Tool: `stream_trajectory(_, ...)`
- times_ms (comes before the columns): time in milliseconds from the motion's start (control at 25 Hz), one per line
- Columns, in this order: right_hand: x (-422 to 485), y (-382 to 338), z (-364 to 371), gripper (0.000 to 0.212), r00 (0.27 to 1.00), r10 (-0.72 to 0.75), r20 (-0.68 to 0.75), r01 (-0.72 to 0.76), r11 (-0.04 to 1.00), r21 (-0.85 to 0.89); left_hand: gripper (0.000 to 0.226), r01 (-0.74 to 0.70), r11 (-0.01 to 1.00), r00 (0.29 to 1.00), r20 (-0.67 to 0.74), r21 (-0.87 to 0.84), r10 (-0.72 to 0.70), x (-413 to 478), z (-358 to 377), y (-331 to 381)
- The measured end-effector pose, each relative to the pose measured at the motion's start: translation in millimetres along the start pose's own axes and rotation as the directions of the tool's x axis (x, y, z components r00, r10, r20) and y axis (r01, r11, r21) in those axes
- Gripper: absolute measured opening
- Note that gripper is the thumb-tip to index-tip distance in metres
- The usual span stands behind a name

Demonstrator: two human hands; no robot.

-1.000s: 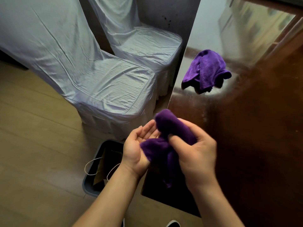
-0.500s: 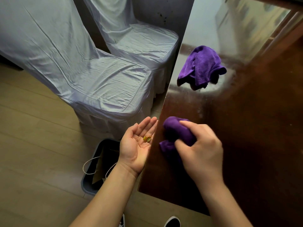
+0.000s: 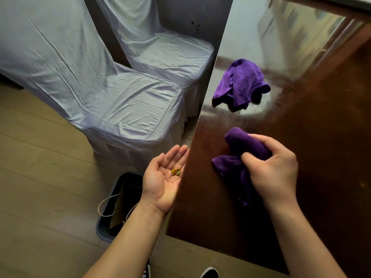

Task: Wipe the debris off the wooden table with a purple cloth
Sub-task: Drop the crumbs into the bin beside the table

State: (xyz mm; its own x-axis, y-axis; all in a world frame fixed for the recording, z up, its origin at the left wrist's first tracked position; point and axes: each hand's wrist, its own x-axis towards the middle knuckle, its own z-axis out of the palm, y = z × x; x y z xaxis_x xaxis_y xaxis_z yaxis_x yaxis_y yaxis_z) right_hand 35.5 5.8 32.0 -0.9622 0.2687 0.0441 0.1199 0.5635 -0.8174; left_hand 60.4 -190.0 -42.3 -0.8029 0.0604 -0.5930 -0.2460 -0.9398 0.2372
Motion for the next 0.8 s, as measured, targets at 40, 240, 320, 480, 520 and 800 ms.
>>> stream_trajectory(40, -3, 1, 1, 0.043, 1.0, -0.008, 0.0, 0.008, 0.998, -0.059, 0.04, 0.001, 1.0, 1.0, -0.005, -0.004, -0.001, 0, -1, 0)
stream_trajectory(240, -39, -17, 35, 0.046, 0.97, -0.187, 0.153, 0.202, 0.976, -0.086, 0.039, 0.005, 1.0, 1.0, -0.017, 0.003, -0.005, 1, 1, 0)
stream_trajectory(320, -51, -30, 51, 0.046, 0.94, -0.256, 0.227, 0.267, 0.964, -0.019, 0.042, 0.009, 1.0, 1.0, -0.017, 0.009, -0.008, 1, -2, 1)
stream_trajectory(480, -64, -47, 72, 0.045, 0.896, -0.333, 0.295, 0.338, 0.94, 0.035, 0.051, 0.049, 0.998, 0.998, 0.031, 0.033, -0.05, -4, -11, 11)
stream_trajectory(520, -64, -49, 75, 0.045, 0.89, -0.345, 0.298, 0.351, 0.936, 0.035, 0.052, 0.028, 0.999, 1.0, 0.01, 0.021, -0.028, -5, -15, 14)
stream_trajectory(800, -58, -58, 93, 0.045, 0.895, -0.323, 0.307, 0.302, 0.946, 0.116, 0.037, -0.179, 0.973, 0.981, -0.102, -0.145, 0.165, -9, -73, 57)
